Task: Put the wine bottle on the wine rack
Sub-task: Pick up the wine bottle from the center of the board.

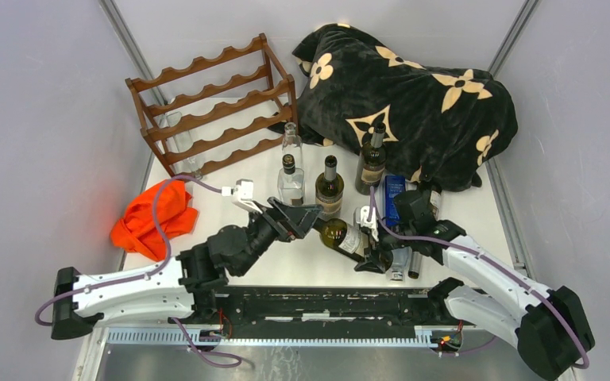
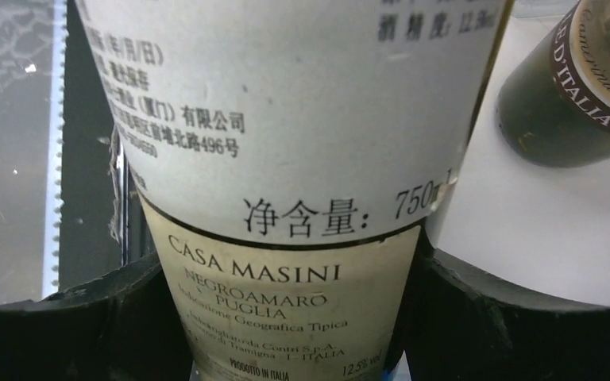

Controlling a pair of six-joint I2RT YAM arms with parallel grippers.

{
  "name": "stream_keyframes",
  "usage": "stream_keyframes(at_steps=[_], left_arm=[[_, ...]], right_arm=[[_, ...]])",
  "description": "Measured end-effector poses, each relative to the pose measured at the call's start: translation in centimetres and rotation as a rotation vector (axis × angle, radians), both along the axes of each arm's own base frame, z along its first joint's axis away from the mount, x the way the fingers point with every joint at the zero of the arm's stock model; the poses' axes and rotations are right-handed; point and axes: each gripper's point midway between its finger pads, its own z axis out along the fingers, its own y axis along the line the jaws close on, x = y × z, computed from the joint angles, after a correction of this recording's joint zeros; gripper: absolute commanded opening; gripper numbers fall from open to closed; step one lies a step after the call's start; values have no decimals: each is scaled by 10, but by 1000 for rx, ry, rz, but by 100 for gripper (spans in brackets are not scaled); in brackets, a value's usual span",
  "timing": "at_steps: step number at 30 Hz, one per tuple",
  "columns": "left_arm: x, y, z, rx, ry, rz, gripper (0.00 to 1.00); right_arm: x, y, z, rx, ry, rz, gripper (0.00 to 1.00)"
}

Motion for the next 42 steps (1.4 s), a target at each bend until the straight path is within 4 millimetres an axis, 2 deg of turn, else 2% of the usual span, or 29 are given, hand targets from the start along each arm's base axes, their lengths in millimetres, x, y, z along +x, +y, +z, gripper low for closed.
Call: stream_keyframes(at_steps=[2,4,9,13,18,20,22,28,31,33,37,40,41,42], left_arm=[[-3,2,17,8,6,-11,100],[-8,3,23,43,14,-42,100],[-26,11,15,202,38,-140,100],[-39,28,18,314,44,-193,100],[-58,39,25,325,35,-285,100],[-68,31,23,313,36,-354,100],[-76,19,10,336,55,-418,99],[-92,-31,-54,510,163,-601,94],[-95,-44,-76,568,188,-654,85],[-96,-53,-87,600,201,-682,74],[-102,-67,-98,612,212,-745,62],[-107,-73,-96,592,210,-781,55],[-108,-75,-94,580,205,-794,50],[-109,-76,-92,572,201,-800,40]], right_arm=[[1,-6,1,-22,-35,19,0],[2,-10,5,-41,-85,49,0],[3,-26,8,-137,-184,120,0],[6,-41,12,-232,-267,190,0],[19,-59,28,-347,-428,281,0],[26,-64,34,-385,-493,309,0],[33,-68,42,-424,-560,337,0],[42,-73,56,-488,-693,416,0],[40,-70,58,-495,-723,454,0],[38,-68,59,-498,-735,475,0],[36,-68,60,-504,-744,495,0],[38,-69,62,-510,-752,490,0],[39,-69,63,-511,-755,488,0],[39,-69,64,-511,-757,486,0]])
